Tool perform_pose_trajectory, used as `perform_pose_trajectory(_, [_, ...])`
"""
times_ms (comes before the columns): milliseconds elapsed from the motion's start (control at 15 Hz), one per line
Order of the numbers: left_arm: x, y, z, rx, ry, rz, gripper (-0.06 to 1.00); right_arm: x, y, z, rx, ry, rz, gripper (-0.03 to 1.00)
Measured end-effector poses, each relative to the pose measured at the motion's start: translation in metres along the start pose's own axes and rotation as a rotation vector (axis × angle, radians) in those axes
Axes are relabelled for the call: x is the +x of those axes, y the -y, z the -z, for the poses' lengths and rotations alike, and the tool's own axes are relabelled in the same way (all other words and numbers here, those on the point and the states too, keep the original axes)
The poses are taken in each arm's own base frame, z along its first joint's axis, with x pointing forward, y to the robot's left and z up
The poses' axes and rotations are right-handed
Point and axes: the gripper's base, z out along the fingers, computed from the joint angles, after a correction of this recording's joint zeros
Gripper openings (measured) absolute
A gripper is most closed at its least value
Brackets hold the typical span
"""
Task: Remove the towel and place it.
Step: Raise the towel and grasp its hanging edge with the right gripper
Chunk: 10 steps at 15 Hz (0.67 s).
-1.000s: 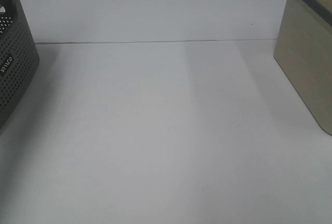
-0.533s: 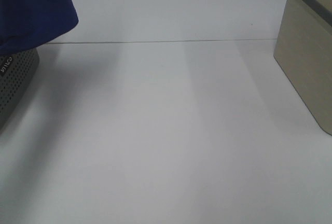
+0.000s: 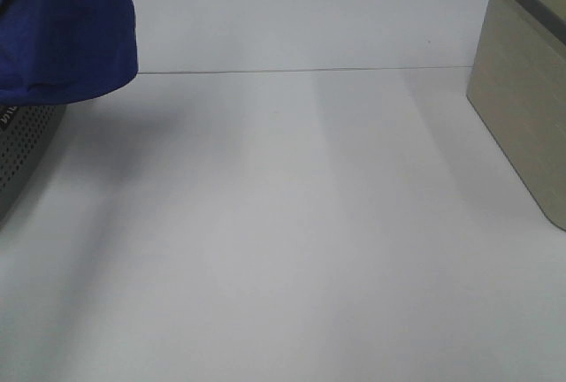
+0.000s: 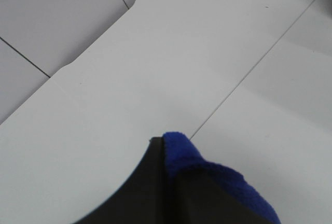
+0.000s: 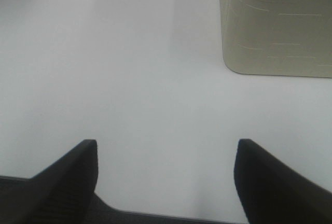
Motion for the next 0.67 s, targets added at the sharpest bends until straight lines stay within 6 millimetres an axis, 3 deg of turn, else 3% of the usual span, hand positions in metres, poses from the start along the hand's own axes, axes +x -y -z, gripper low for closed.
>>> perform_pose_trajectory(333, [-0.007, 0.022, -0.016, 0.053, -0.002, -0.041, 0.00, 0.000, 0.000, 0.000, 0.000, 0.000, 0.000, 0.73])
perform_pose_trajectory(400, [-0.009, 0.034, -0.026, 0.083, -0.001, -0.054, 0.00, 0.000, 0.000, 0.000, 0.000, 0.000, 0.000, 0.73])
perform_pose_trajectory(667, [-0.011, 0.040, -0.032, 0.099, 0.008, -0.052, 0.00, 0.000, 0.000, 0.000, 0.000, 0.000, 0.000, 0.73])
